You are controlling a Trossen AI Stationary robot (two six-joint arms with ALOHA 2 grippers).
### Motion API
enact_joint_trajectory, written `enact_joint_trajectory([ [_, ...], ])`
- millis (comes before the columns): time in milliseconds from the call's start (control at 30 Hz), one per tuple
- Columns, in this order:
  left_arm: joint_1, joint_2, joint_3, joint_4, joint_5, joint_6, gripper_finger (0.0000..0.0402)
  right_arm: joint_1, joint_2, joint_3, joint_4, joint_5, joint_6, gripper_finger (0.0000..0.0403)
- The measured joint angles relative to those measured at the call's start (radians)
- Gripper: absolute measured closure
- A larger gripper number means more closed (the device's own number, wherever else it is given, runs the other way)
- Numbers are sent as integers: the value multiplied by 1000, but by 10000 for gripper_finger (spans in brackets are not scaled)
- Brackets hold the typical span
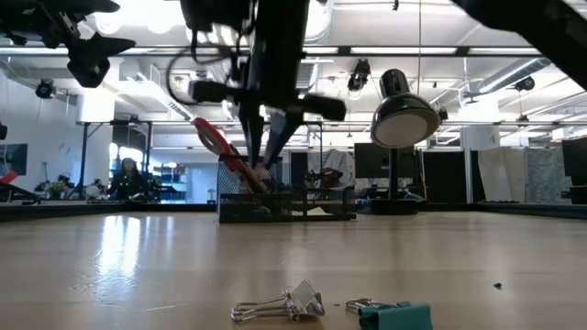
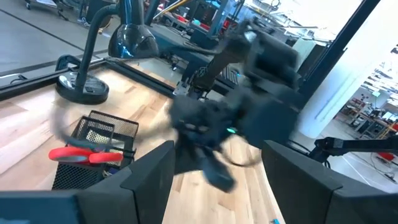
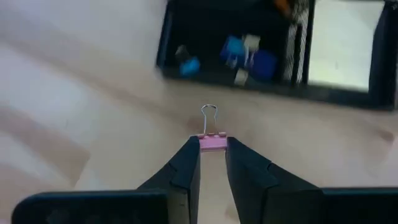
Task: Pick and place office supplies into organizer
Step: Put the pink clip into the black organizer, then put the blue clip into the black organizer
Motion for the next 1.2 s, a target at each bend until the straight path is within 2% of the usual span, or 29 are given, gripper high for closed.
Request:
enact_joint_trajectory([
  [100, 0, 0, 0, 0, 1, 0, 174, -70, 0, -2, 17, -47, -51, 339],
  [200, 0, 0, 0, -1, 1, -1, 174, -118, 0, -2, 17, -51, -87, 340],
  [300, 0, 0, 0, -6, 2, 0, 174, -149, 0, -3, 17, -121, -148, 343],
  [767, 0, -2, 0, -43, 2, 0, 174, -172, 40, -10, 17, -157, -199, 329],
  [933, 0, -2, 0, -43, 2, 0, 174, -171, 41, -7, 44, -111, -197, 300],
  [1200, 0, -2, 0, -43, 2, 0, 174, -127, 39, 80, -2, -101, -245, 217],
])
